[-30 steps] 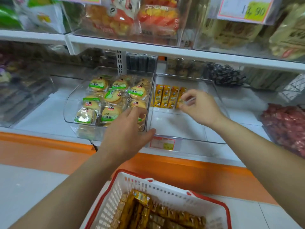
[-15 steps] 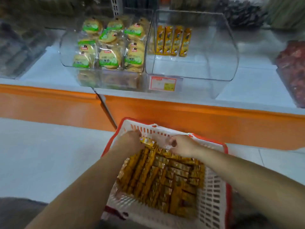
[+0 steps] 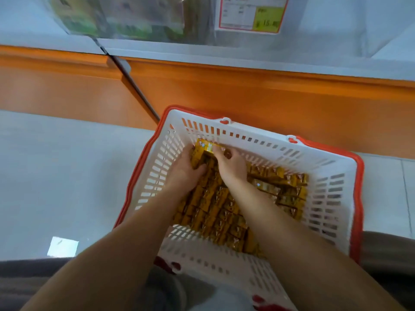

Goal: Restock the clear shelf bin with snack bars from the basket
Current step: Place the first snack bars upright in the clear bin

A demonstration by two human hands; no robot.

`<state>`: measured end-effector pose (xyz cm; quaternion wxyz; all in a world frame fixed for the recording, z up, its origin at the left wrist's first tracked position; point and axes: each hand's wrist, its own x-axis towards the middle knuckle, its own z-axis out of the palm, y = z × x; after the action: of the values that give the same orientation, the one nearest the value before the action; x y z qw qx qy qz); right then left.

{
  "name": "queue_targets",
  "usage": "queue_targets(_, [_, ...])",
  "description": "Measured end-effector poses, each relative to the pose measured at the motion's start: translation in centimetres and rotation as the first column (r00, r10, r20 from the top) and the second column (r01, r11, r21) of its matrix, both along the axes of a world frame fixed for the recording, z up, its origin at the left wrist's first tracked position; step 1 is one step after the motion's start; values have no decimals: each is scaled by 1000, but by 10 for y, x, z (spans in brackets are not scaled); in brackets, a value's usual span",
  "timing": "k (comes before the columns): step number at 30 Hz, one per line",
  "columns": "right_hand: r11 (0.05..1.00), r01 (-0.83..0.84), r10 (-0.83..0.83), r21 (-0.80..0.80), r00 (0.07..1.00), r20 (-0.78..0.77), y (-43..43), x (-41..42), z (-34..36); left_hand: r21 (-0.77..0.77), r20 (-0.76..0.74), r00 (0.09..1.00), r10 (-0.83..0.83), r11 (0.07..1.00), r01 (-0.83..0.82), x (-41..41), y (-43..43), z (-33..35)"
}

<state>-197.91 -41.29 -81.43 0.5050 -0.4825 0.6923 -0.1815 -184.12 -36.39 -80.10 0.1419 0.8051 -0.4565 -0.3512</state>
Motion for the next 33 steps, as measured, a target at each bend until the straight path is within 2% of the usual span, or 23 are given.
queue_targets(3, [997, -66, 69, 36, 994, -83, -3, -4, -5, -42, -4, 999, -41, 998, 41, 6, 9, -4])
queue_targets(7, [985, -158, 150, -65, 982, -118, 5, -25, -4, -165, -1, 996, -89, 982, 88, 5, 13, -1])
queue_targets(10, [979, -180, 171, -92, 980, -101, 16, -37, -3, -211, -37, 998, -51, 977, 42, 1, 5, -2])
queue_targets(14, [947, -281, 269, -154, 958, -94, 18, -50, -8, -109, -70, 998, 0, 994, -8, 6, -13, -5])
queue_targets(18, [900, -425, 414, -98, 903, -112, 15, -54, -15, 12, -64, 997, -41, 999, 42, 9, -22, -5])
queue_targets(22, [926, -374, 370, -61, 927, -59, 11, -49, -15, 102, -126, 989, -74, 991, 87, 15, -25, -5])
queue_targets(25, [938, -315, 313, -145, 949, -31, 16, -47, -11, 76, -193, 977, -91, 991, 108, 10, -22, -5])
queue_targets(29, [951, -275, 277, -143, 961, -7, 21, -55, -11, 90, -248, 964, -94, 989, 120, 8, -24, -5])
queue_targets(33, [936, -307, 306, -173, 951, -32, 20, -54, -10, 55, -167, 963, -210, 974, 222, 3, -29, 1])
